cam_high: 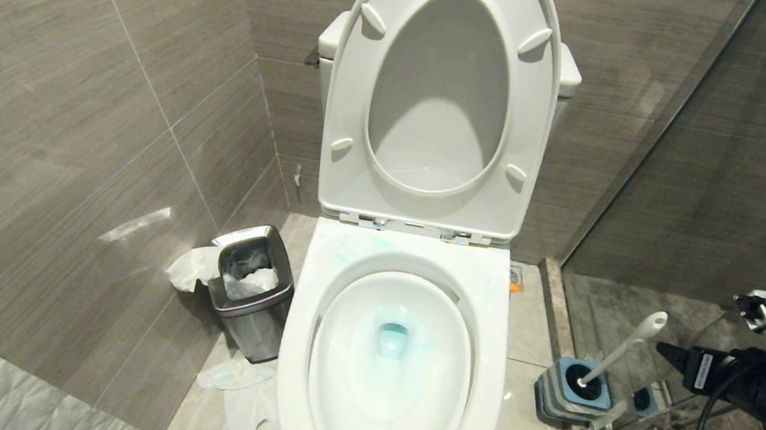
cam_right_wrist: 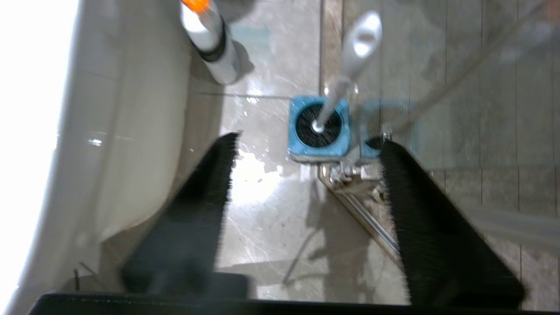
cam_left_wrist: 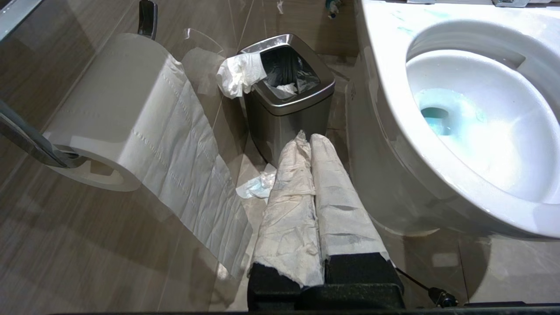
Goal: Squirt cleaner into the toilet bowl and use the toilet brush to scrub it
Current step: Put the toilet brush back, then flush the toilet
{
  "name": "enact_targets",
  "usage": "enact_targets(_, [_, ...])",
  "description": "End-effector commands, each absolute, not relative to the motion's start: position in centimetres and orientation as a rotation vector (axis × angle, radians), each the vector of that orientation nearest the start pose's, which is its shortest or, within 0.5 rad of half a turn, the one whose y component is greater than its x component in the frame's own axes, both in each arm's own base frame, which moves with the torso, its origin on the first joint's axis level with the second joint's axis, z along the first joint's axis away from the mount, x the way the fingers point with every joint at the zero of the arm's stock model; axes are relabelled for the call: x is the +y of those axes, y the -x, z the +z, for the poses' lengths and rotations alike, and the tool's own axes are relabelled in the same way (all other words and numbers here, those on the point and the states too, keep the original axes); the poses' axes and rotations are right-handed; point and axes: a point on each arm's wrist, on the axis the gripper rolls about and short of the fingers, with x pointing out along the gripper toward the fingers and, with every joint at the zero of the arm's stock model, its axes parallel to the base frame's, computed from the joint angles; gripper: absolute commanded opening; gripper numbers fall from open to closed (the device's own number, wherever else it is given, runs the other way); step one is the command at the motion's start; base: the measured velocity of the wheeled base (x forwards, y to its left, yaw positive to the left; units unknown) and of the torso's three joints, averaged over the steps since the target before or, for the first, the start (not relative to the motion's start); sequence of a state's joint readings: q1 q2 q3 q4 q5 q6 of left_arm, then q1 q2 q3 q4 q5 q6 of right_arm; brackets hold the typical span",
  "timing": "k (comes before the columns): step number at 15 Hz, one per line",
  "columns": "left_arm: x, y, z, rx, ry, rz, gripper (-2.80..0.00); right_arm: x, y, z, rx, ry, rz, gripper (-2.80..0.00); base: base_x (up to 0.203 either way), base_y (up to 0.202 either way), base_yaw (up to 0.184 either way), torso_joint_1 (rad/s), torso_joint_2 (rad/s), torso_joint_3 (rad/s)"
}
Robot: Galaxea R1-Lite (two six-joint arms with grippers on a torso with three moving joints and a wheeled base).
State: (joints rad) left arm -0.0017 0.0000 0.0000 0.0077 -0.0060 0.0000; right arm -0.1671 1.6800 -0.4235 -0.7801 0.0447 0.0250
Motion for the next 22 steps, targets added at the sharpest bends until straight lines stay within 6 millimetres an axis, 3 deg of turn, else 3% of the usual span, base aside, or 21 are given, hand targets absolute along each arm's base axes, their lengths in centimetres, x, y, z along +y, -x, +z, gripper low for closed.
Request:
enact_targets(1, [0.0,2.3,7.4,0.009,0.000,-0.008,-2.80,-3.6,-23.8,14.3,0.392,-0.065,-0.113,-2.80,0.000,0.000,0.000,0.000,0.00,0.000])
enact_targets(4, [0.0,2.3,7.4,0.009,0.000,-0.008,-2.80,-3.6,-23.8,15.5,0.392,-0.067,-0.110,-2.80,0.000,0.000,0.000,0.000,0.00,0.000])
enact_targets(12, [0.0,2.3,7.4,0.009,0.000,-0.008,-2.80,-3.1,-24.3,16.0,0.373,-0.064,-0.071,-2.80,0.000,0.000,0.000,0.000,0.00,0.000])
enact_targets(14, [0.0,2.3,7.4,0.009,0.000,-0.008,-2.80,-2.7,-24.3,17.2,0.328,-0.046,-0.055,-2.80,0.000,0.000,0.000,0.000,0.00,0.000])
enact_targets(18, [0.0,2.3,7.4,0.009,0.000,-0.008,-2.80,-1.6,-21.9,21.6,0.234,-0.009,-0.012,-2.80,0.000,0.000,0.000,0.000,0.00,0.000])
enact_targets(22, [0.0,2.3,7.4,0.009,0.000,-0.008,-2.80,-0.8,-17.2,24.7,0.152,0.001,0.009,-2.80,0.000,0.000,0.000,0.000,0.00,0.000])
